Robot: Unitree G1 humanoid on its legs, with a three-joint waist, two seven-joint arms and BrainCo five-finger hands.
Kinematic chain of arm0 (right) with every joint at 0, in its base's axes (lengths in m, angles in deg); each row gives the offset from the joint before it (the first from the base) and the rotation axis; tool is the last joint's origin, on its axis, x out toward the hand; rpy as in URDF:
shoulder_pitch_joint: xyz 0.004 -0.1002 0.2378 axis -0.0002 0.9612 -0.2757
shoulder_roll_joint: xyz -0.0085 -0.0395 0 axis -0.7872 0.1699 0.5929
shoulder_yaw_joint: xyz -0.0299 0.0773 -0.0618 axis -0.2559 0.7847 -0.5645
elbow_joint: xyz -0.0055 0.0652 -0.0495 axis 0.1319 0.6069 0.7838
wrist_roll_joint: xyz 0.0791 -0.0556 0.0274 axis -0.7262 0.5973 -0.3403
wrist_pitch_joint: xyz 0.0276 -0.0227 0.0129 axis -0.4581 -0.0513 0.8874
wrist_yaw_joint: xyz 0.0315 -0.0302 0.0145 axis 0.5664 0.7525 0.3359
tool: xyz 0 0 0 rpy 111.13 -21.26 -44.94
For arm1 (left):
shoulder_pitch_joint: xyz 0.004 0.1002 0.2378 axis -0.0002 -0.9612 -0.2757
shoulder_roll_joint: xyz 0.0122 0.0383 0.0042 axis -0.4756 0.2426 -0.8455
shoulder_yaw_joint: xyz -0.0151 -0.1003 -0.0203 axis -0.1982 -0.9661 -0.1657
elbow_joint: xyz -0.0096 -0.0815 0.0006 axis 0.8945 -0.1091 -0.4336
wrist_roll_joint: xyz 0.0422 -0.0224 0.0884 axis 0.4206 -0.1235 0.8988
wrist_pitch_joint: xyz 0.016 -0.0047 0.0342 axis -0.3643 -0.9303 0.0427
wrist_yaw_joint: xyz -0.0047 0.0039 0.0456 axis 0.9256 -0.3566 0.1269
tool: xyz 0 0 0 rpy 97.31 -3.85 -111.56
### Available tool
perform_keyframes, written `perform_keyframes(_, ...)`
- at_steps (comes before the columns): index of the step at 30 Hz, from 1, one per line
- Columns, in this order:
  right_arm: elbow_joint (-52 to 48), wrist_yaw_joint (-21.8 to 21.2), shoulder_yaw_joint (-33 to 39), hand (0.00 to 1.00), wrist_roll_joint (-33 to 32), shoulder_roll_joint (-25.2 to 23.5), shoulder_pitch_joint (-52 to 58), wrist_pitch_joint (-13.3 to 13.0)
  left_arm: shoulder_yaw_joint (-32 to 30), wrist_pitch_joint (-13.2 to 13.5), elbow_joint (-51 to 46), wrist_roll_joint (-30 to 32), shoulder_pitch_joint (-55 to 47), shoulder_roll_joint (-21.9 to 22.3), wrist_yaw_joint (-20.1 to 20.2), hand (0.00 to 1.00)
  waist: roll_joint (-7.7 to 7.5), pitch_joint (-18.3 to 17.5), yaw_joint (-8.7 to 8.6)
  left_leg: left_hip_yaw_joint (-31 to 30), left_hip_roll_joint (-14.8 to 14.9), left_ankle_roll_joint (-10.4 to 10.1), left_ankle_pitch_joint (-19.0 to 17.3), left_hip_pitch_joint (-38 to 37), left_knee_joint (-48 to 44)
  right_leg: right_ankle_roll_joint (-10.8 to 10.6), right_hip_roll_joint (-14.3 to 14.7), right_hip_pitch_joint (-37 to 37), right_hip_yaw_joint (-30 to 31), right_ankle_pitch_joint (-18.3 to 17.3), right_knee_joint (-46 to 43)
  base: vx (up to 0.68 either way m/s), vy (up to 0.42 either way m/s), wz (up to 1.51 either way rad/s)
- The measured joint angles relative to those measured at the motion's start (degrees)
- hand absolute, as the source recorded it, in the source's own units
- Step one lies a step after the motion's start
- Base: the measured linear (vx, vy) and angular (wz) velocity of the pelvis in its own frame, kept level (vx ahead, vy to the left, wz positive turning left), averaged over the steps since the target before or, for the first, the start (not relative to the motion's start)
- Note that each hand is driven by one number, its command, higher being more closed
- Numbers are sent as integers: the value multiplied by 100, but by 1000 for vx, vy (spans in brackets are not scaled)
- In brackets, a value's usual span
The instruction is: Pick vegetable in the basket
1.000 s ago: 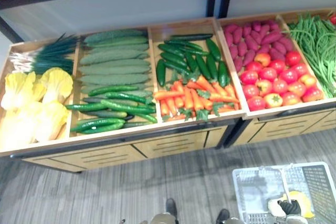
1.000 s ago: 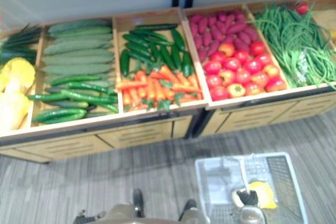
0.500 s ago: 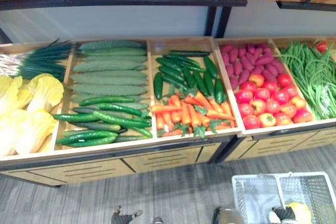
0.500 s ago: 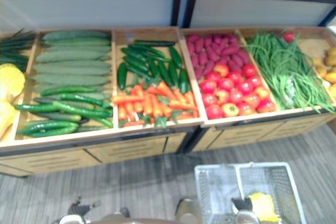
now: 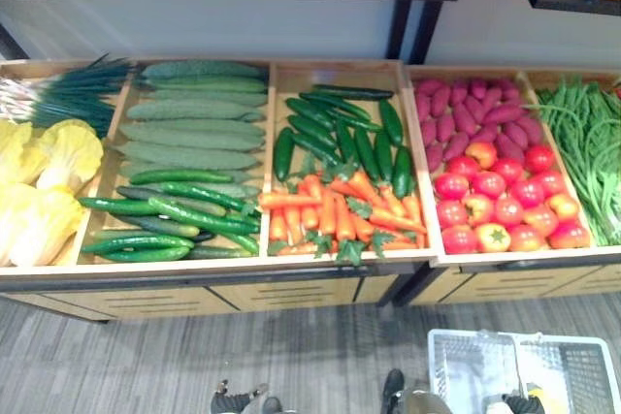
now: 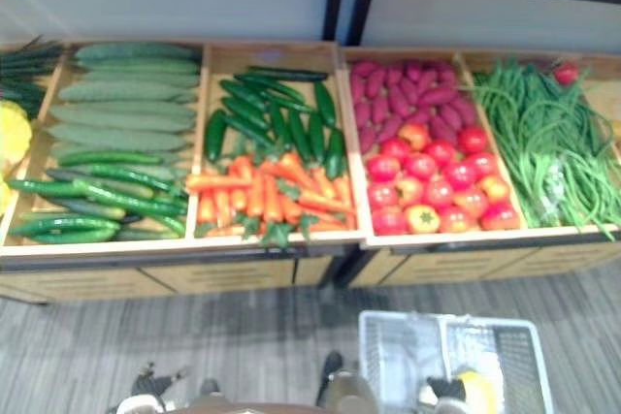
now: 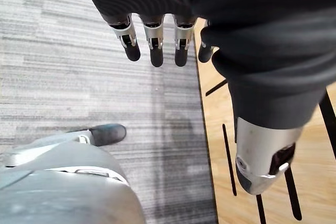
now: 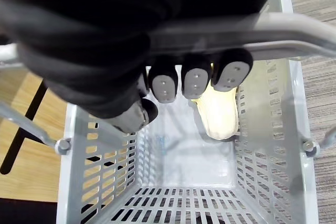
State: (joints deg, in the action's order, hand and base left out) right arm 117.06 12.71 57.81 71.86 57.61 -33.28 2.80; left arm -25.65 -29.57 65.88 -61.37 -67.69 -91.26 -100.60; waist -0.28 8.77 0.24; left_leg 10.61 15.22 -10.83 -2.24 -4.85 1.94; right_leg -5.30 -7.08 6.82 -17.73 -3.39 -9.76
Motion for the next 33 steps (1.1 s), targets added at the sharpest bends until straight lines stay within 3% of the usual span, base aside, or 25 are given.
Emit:
perform_keyframes(5,28,26,349,100,-184,13,231,2,128,39,-114,-99,-17,50,1,0,77,-49,-47,507,-259,179,352,278,-380,-38,-326,-356,-457,71,179,70,25,49)
perform_keyframes(9,53,34,486,100,-191,28,200,2,91,78,-122,-101,-20,73,-16,0,134,-78,-39,632,-294,210,707,242,-33,-23,-307,-415,-650,80,272,-14,-36,29)
perform_keyframes(13,57,145,787,100,-165,44,151,-22,-841,0,-170,-319,25,221,-595,0,213,-129,-20,786,-267,229,816,151,345,2,-217,-420,-743,118,381,-56,2,8)
perform_keyframes(15,57,212,889,100,-161,-14,158,-42,-1310,-45,-695,-537,20,195,-1197,0,180,-122,-17,783,-268,228,798,168,348,-24,-218,-433,-777,146,432,-83,16,11)
perform_keyframes(16,66,250,943,100,-159,-26,159,-43,-1334,-44,-1179,-545,-70,171,-1502,0,182,-123,-7,784,-266,263,738,170,348,-26,-201,-483,-807,190,507,-73,28,11)
perform_keyframes(20,91,376,984,100,-163,-17,191,-69,-862,27,-2622,73,-346,-75,-1998,0,208,-136,5,784,-348,322,613,181,349,-64,-228,-543,-697,244,602,-62,47,8)
perform_keyframes(25,91,380,906,100,-157,115,252,-166,-231,135,-3713,962,-553,-546,-2011,0,332,-262,-7,879,-410,325,546,249,376,-107,-199,-504,-432,285,767,-16,24,-4)
perform_keyframes(29,91,362,681,100,-153,321,248,-177,71,195,-3849,1588,-577,-1040,-1766,0,401,-304,-37,965,-424,303,456,194,364,-115,-179,-480,-268,323,799,79,12,-17)
perform_keyframes(33,90,342,410,100,-97,533,142,-247,490,402,-3828,2053,-533,-1974,-1370,0,503,-332,-90,1148,-399,277,436,152,347,-87,-108,-366,-56,405,830,141,-5,-26)
